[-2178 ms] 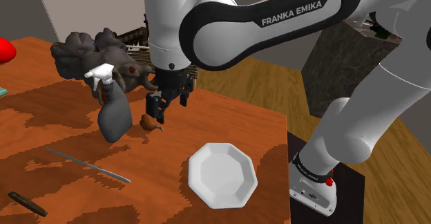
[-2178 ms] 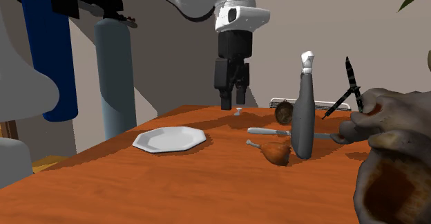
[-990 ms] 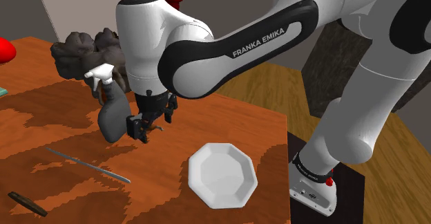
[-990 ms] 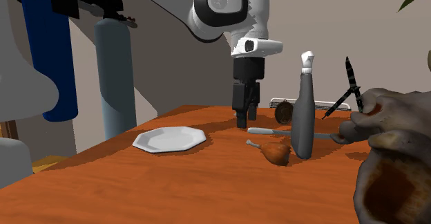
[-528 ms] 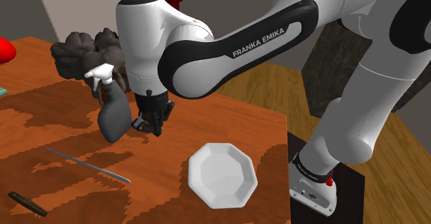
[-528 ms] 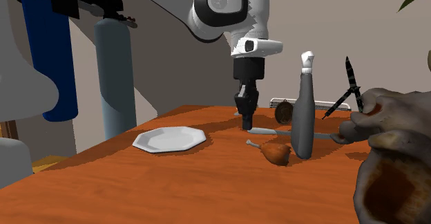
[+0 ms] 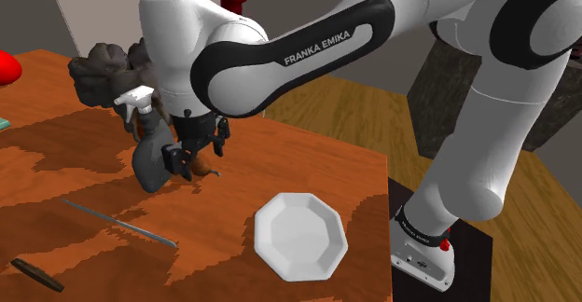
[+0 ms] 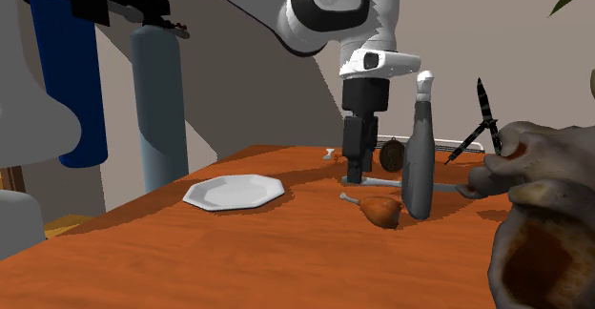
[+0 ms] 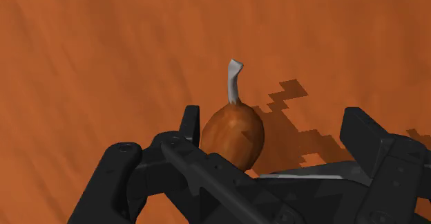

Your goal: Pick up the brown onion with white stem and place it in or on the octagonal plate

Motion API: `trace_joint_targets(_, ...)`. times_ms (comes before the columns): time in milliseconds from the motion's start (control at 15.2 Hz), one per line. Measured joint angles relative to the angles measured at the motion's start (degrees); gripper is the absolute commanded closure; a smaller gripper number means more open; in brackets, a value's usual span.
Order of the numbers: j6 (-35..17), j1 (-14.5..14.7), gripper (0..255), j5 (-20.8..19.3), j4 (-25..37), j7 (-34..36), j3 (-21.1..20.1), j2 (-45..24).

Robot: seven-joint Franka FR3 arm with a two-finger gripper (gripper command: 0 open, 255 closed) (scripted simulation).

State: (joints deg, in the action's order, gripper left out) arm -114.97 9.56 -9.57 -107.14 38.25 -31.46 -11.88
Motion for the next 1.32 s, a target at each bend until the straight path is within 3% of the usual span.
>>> trace_joint_targets(264, 3.32, 0.04, 0, -3.15, 6.75, -0.93, 1.71, -5.76)
trace_joint_targets(1122, -0.83, 0.07, 0, -4.73, 4.40, -0.31, 2.47, -8.06)
trace_joint_targets(1188, -0.83, 0.07, 255, -4.73, 4.40, -0.31, 2.47, -8.06)
trace_joint_targets(1320, -0.84, 0.08, 255, -4.73, 4.41, -0.31, 2.47, -8.06)
